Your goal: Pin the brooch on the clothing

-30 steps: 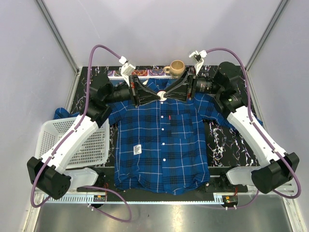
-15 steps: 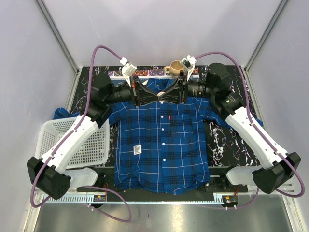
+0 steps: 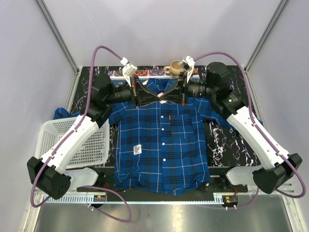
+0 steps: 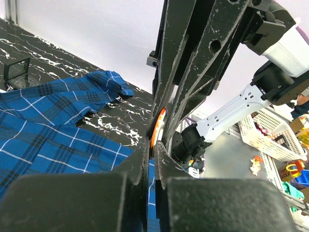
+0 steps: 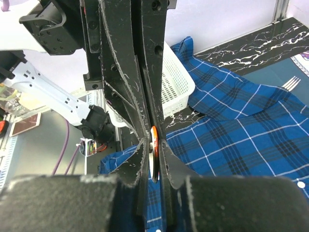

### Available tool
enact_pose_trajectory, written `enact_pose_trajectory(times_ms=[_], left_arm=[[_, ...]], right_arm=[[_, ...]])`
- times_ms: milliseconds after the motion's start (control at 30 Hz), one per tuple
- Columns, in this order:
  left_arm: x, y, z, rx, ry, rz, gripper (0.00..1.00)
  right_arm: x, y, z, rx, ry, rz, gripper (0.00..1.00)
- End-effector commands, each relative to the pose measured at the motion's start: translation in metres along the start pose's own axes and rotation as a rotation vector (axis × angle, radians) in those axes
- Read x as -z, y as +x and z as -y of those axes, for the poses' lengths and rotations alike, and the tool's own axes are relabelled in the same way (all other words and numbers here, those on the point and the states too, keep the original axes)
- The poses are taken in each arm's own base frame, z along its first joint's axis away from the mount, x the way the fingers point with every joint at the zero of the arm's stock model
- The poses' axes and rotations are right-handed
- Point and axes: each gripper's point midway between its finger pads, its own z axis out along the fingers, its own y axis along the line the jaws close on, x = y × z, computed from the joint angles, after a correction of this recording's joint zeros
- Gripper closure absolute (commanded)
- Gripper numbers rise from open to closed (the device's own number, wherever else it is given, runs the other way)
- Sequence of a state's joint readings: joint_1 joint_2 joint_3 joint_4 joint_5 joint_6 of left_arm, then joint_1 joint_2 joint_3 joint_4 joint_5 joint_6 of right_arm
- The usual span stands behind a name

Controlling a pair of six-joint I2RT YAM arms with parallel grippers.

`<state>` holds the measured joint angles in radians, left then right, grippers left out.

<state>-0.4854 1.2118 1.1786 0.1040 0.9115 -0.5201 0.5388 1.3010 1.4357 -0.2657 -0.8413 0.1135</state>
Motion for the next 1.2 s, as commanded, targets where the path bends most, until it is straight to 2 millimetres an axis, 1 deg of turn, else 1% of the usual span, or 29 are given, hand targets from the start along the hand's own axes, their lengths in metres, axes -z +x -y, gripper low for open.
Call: enact_pose_trajectory(times_ms=[0,133,267,367,400,467,600,633,700,733,800,867,900,933,967,1000,1067,1100,1133,1167], left_arm=[[0.005,-0.021,0.019,-0.066,0.036,0.051,1.00],[0.004,-0.019,0.018,-0.061,0.043,0.040,1.00],[0.003,-0.017,0.016,-0.057,0.043,0.028,1.00],[0.002,-0.016,0.015,-0.059,0.044,0.021,1.00],[0.002,-0.017,0.015,-0.064,0.044,0.020,1.00],[0.002,-0.015,0.013,-0.061,0.037,0.012,1.00],[0.001,-0.014,0.011,-0.063,0.036,0.007,1.00],[0.001,-0.014,0.011,-0.063,0.034,0.006,1.00],[0.001,-0.014,0.010,-0.080,0.028,0.005,1.00],[0.001,-0.012,0.008,-0.075,0.016,-0.003,1.00],[0.002,-0.015,0.003,-0.121,-0.015,-0.001,1.00],[0.004,-0.015,0.000,-0.152,-0.036,-0.013,1.00],[0.004,-0.019,0.001,-0.169,-0.039,-0.012,1.00],[0.004,-0.015,-0.001,-0.156,-0.046,-0.030,1.00],[0.003,-0.015,-0.001,-0.149,-0.047,-0.033,1.00],[0.003,-0.017,0.000,-0.144,-0.045,-0.031,1.00],[0.002,-0.017,0.001,-0.118,-0.053,-0.028,1.00],[0.002,-0.018,-0.002,-0.101,-0.069,-0.022,1.00],[0.001,-0.016,-0.005,-0.079,-0.074,-0.027,1.00],[0.000,-0.016,-0.005,-0.051,-0.078,-0.028,1.00]], right_arm=[[0.008,-0.002,-0.005,0.108,0.014,-0.029,0.90],[0.013,0.004,-0.005,0.210,0.003,-0.070,0.88],[0.018,0.006,-0.008,0.259,-0.011,-0.112,0.87],[0.019,0.007,-0.010,0.271,-0.024,-0.122,0.78],[0.020,0.007,-0.012,0.268,-0.028,-0.123,0.77],[0.020,0.007,-0.013,0.269,-0.034,-0.128,0.78],[0.022,0.001,-0.017,0.252,-0.035,-0.117,0.58],[0.023,-0.001,-0.018,0.244,-0.036,-0.114,0.54],[0.025,-0.006,-0.020,0.215,-0.041,-0.102,0.51],[0.026,-0.008,-0.019,0.207,-0.040,-0.099,0.47],[0.028,-0.010,-0.018,0.218,-0.034,-0.093,0.47],[0.028,-0.007,-0.011,0.255,-0.003,-0.091,0.46],[0.029,-0.007,-0.002,0.289,0.040,-0.091,0.42],[0.028,-0.007,0.003,0.311,0.057,-0.083,0.36],[0.028,-0.011,0.006,0.351,0.075,-0.053,0.23],[0.028,-0.014,0.012,0.374,0.118,-0.037,0.21],[0.025,-0.019,0.010,0.446,0.140,-0.001,0.16],[0.025,-0.021,0.017,0.506,0.189,-0.002,0.09],[0.023,-0.020,0.016,0.540,0.201,-0.001,0.06],[0.019,-0.021,0.008,0.587,0.200,0.027,0.04]])
